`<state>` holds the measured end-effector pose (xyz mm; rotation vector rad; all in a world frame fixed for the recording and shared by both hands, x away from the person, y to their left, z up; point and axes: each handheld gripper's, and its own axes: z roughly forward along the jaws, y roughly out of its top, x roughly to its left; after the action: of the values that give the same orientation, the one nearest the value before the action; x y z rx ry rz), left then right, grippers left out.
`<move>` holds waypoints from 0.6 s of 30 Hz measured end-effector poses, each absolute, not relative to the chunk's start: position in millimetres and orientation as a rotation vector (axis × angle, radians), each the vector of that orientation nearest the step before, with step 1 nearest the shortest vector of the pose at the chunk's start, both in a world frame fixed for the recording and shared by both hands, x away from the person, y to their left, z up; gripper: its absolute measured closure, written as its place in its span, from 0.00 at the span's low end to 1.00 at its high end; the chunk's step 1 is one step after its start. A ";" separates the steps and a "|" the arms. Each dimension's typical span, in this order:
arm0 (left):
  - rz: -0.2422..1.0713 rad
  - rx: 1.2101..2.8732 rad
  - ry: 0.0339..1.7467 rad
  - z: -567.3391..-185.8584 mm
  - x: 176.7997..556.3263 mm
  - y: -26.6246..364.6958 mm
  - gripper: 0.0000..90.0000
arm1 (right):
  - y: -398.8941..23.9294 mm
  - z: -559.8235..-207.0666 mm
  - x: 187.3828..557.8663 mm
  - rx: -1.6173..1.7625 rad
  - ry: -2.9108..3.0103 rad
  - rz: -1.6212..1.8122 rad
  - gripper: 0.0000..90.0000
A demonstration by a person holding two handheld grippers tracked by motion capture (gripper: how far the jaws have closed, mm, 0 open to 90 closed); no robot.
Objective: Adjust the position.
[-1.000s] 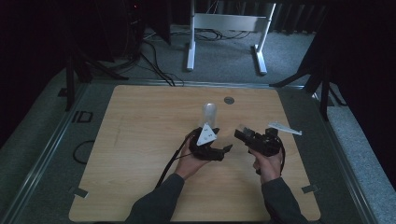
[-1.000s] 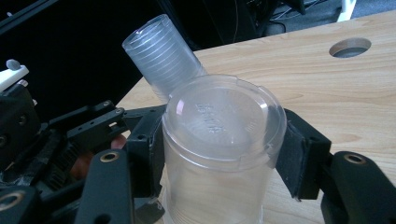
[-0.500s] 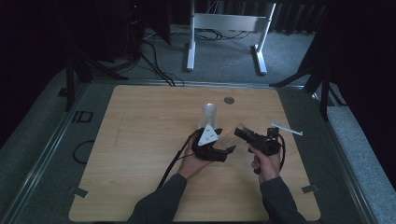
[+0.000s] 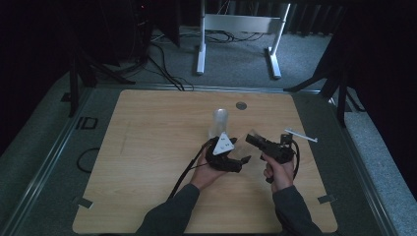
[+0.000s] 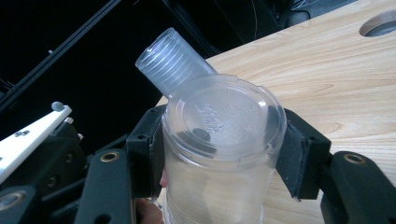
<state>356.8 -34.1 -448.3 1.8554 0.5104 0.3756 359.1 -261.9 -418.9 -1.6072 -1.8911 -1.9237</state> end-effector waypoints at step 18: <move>0.360 1.866 0.532 -452.0 359.2 -35.7 0.29 | -261.8 -419.9 359.4 -1.600 -1.865 -1.924 0.46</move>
<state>359.2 -35.7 -452.0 1.8663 0.5317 0.3602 359.4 -261.8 -419.9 -1.5997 -1.8647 -1.9244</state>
